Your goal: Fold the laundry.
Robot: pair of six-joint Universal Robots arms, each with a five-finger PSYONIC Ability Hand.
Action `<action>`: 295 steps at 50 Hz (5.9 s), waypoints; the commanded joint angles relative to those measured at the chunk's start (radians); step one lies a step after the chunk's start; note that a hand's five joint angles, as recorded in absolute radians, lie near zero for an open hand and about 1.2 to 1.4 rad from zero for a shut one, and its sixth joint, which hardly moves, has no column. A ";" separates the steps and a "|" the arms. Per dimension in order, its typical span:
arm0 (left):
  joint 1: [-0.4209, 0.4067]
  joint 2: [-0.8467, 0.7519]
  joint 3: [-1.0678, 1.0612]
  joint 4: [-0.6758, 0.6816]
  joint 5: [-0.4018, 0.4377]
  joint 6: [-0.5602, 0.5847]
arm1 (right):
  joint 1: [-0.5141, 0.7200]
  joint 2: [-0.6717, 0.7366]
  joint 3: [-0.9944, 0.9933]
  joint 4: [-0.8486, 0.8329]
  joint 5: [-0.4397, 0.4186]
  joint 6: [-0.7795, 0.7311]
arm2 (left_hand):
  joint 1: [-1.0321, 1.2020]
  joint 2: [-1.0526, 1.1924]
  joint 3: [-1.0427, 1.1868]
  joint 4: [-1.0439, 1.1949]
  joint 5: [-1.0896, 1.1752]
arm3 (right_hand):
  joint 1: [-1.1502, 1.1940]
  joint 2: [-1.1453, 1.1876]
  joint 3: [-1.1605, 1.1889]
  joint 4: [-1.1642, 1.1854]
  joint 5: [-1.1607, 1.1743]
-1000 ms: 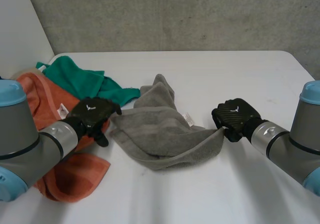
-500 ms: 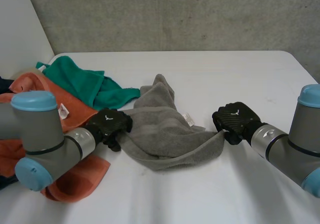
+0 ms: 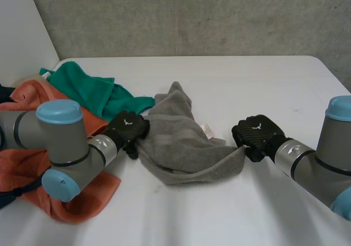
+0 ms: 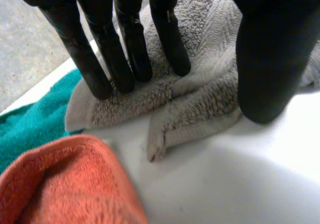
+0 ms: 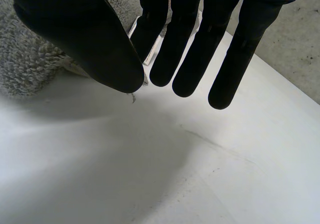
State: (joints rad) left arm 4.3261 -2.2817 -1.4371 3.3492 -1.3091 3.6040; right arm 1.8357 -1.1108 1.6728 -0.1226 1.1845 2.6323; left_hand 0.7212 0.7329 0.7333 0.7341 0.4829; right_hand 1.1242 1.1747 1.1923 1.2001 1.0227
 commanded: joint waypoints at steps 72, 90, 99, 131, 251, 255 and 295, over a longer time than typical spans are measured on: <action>-0.137 0.197 -0.227 -0.028 -0.102 -0.222 | -0.088 -0.072 -0.203 0.153 -0.002 0.084 | -0.041 -0.053 -0.053 -0.054 0.023 | 0.272 0.222 0.204 0.196 0.199; -0.178 0.039 -0.046 -0.031 -0.125 -0.108 | -0.088 -0.072 -0.180 0.135 -0.008 0.083 | 0.062 0.050 0.050 0.049 0.126 | 0.272 0.222 0.204 0.196 0.199; -0.191 -0.031 0.052 -0.043 -0.130 -0.058 | -0.095 -0.072 -0.177 0.130 -0.009 0.084 | 0.220 0.208 0.208 0.207 0.283 | 0.272 0.222 0.204 0.196 0.199; -0.076 0.703 0.099 -0.145 -0.265 -0.235 | -0.260 -0.428 -0.528 0.371 -0.111 0.091 | 0.675 0.663 0.663 0.662 0.739 | 0.272 0.222 0.204 0.196 0.199; 0.178 0.773 -0.004 -0.292 -0.188 -0.231 | -0.056 -0.090 -0.634 0.457 -0.147 -0.004 | 0.675 0.663 0.663 0.662 0.739 | 0.272 0.222 0.204 0.196 0.199; 0.124 0.667 -0.087 -0.307 -0.185 -0.229 | -0.102 -0.101 -0.598 0.538 -0.143 -0.165 | 0.675 0.663 0.663 0.662 0.739 | 0.272 0.222 0.204 0.196 0.199; 0.030 0.317 0.224 0.223 -0.245 -0.199 | -0.122 0.072 -0.507 -0.367 -0.097 0.100 | 0.675 0.663 0.663 0.662 0.739 | 0.272 0.222 0.204 0.196 0.199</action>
State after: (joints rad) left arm 4.3574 -1.9662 -1.0247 3.6435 -1.5581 3.3879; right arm 1.7145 -1.0485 1.0686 -0.5783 1.1310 2.7647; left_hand 1.1563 1.2019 1.1960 1.2037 0.9956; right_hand 1.0858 1.1799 1.1936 1.2017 1.0022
